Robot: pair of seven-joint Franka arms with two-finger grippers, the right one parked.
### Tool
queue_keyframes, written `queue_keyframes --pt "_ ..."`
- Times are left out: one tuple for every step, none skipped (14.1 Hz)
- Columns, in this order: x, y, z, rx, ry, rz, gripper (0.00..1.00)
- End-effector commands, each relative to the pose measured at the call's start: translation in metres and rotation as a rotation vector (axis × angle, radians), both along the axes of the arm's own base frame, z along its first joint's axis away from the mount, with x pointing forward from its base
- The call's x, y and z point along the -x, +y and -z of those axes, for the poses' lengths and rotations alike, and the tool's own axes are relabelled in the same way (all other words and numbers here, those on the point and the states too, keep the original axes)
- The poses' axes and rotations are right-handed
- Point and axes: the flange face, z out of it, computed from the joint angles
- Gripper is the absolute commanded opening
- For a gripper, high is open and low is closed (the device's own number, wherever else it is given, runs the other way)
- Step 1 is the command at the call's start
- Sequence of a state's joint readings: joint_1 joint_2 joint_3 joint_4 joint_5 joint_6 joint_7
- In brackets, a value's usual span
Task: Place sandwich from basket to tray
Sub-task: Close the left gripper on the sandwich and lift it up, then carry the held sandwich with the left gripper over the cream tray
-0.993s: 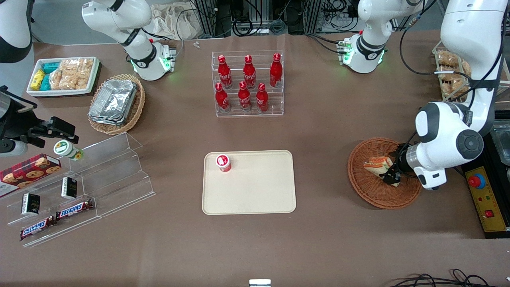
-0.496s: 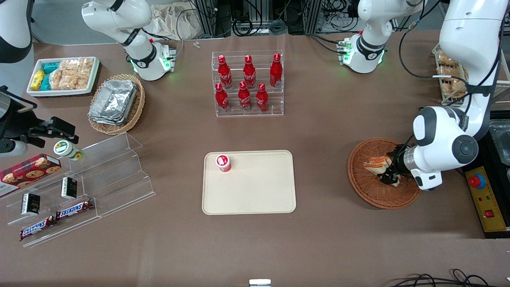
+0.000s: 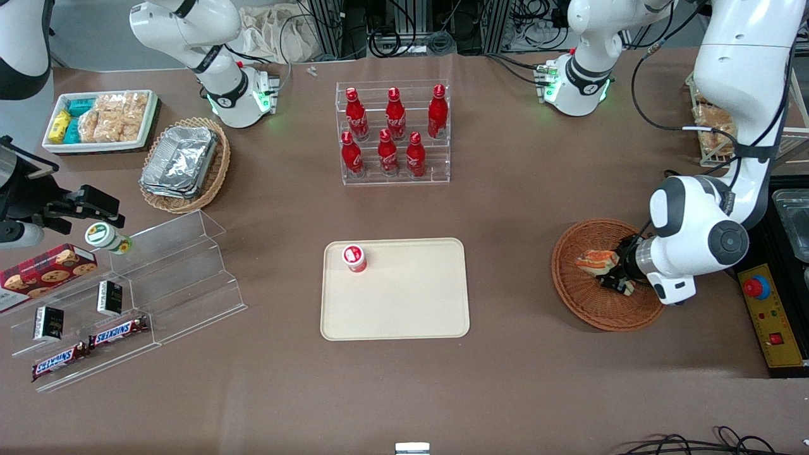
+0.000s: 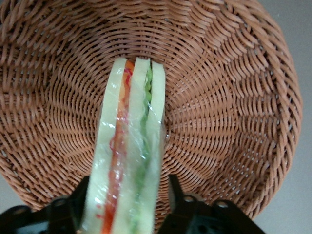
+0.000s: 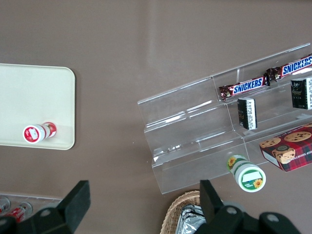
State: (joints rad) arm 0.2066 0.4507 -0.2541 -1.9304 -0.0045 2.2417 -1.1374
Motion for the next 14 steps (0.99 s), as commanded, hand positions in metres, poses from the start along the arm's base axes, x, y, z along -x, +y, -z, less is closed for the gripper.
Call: queue_keyframes --pt "-0.006 -0.001 0.0 -0.018 -0.022 -0.044 0.0" --pt "-0.006 -0.002 -0.001 -0.017 -0.024 -0.043 0.0" --pt "-0.008 -0.002 -0.004 -0.018 -0.029 -0.047 0.0" --pt "-0.011 -0.001 -0.012 -0.021 -0.041 -0.063 0.0" --pt "-0.014 -0.001 -0.022 -0.026 -0.05 -0.059 0.0" --pt "-0.014 -0.004 -0.034 -0.031 -0.046 -0.047 0.0" --pt "-0.015 -0.005 -0.05 -0.034 -0.046 -0.028 0.0" --pt "-0.014 -0.006 -0.065 -0.037 -0.034 0.013 0.0" --pt "-0.015 -0.007 -0.085 -0.036 -0.031 0.061 0.0" --pt "-0.015 -0.009 -0.107 -0.036 -0.02 0.102 0.0" --pt "-0.014 -0.019 -0.13 -0.03 -0.011 0.154 0.0" --pt "-0.014 -0.027 -0.153 -0.021 -0.015 0.209 0.0" --pt "-0.014 -0.036 -0.178 -0.015 -0.02 0.258 0.0" --pt "-0.01 -0.053 -0.199 -0.008 -0.017 0.315 0.0"
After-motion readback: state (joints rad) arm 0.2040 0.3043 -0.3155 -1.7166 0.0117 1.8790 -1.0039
